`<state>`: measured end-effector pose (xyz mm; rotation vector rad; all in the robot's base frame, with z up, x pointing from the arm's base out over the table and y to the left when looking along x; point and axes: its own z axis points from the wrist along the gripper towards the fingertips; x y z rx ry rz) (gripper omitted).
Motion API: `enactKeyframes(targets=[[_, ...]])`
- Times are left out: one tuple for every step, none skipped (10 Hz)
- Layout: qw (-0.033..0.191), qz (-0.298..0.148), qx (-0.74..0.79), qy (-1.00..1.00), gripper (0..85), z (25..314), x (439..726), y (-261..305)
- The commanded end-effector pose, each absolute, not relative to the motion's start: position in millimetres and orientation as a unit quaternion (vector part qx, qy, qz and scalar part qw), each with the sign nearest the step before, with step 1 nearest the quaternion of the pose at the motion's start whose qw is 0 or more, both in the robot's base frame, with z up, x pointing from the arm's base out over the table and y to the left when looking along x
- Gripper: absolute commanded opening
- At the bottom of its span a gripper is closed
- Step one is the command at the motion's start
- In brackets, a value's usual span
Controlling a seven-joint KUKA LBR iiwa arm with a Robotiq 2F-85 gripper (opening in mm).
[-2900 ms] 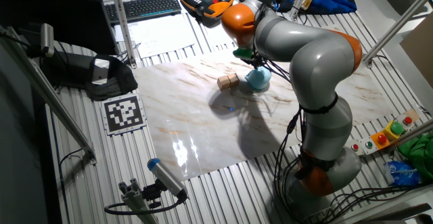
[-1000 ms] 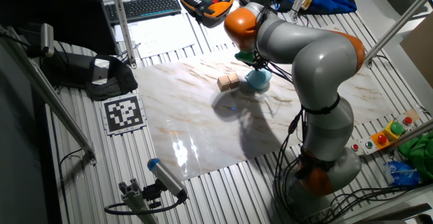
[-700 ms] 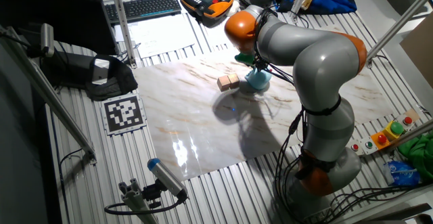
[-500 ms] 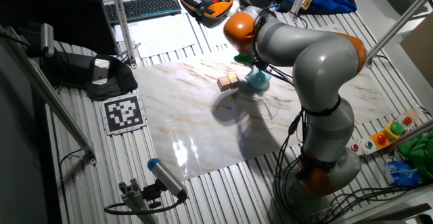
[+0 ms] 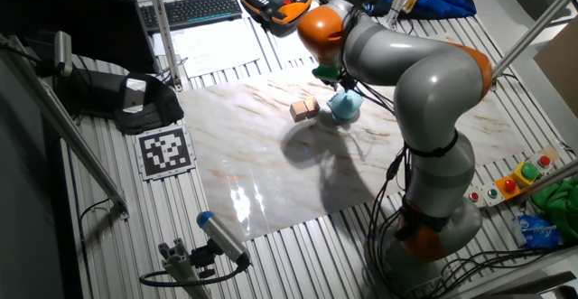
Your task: Drop coins into a piggy bank
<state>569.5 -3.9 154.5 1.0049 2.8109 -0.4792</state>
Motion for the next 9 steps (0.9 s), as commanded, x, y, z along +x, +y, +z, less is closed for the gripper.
enactKeyframes(targets=[[0.057,-0.15,0.334,0.929,0.0,157.0,570.0,0.7],[0.055,-0.147,0.334,0.929,0.0,161.3,570.3,8.8],[0.052,-0.14,0.334,0.931,0.0,165.2,571.2,18.4],[0.049,-0.115,0.331,0.935,0.0,168.7,572.2,29.8],[0.049,-0.105,0.32,0.94,0.0,171.4,572.4,39.5],[0.056,-0.098,0.307,0.945,0.0,171.8,571.2,47.6],[0.063,-0.092,0.289,0.951,0.0,170.8,569.8,53.2],[0.068,-0.071,0.268,0.958,0.0,170.4,569.6,54.7],[0.069,-0.055,0.246,0.965,0.0,169.7,570.2,55.7]])
